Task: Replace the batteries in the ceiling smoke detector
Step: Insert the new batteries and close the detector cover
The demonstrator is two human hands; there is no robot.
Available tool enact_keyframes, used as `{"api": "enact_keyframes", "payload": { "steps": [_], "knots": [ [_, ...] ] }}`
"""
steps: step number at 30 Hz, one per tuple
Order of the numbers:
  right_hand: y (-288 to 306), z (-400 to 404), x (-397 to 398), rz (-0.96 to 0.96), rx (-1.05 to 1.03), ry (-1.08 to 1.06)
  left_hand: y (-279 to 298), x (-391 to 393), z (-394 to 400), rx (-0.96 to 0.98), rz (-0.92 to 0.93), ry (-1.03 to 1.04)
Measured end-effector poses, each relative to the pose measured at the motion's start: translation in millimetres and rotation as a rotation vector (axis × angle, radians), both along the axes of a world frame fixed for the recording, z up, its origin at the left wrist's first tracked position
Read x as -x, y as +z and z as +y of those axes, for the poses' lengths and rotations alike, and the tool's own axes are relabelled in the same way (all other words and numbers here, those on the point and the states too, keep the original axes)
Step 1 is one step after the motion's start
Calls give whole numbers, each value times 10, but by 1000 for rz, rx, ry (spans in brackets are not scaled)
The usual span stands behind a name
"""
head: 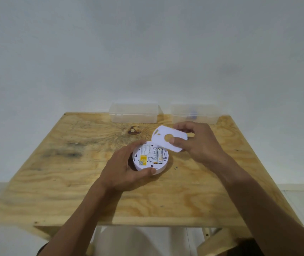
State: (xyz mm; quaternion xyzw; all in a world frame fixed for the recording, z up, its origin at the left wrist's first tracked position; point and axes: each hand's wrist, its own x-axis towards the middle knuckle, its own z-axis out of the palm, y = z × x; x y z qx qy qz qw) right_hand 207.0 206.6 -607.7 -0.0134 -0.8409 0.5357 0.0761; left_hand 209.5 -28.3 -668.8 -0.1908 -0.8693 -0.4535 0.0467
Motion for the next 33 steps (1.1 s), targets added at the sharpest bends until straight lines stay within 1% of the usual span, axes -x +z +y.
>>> {"api": "enact_keyframes", "payload": {
  "steps": [2, 6, 11, 15, 17, 23, 33],
  "knots": [
    [78, -73, -22, -16, -117, 106, 12, -5, 9, -19, 6, -16],
    [135, -174, -2, -51, -405, 211, 4, -8, 13, -49, -8, -6],
    [275, -198, -6, -114, -566, 308, -45, 33, -17, -39, -27, -9],
    [318, -261, 17, -99, -790, 372, -53, 36, -18, -57, -39, -16],
    [323, -277, 23, -82, -868, 390, -52, 30, -15, -72, -44, -10],
    [300, -311, -1, 10, -854, 472, -12, 48, -7, -106, -63, -36],
    [241, -305, 64, 37, -852, 561, 9, 63, -32, -82, -76, -57]
  ]
}}
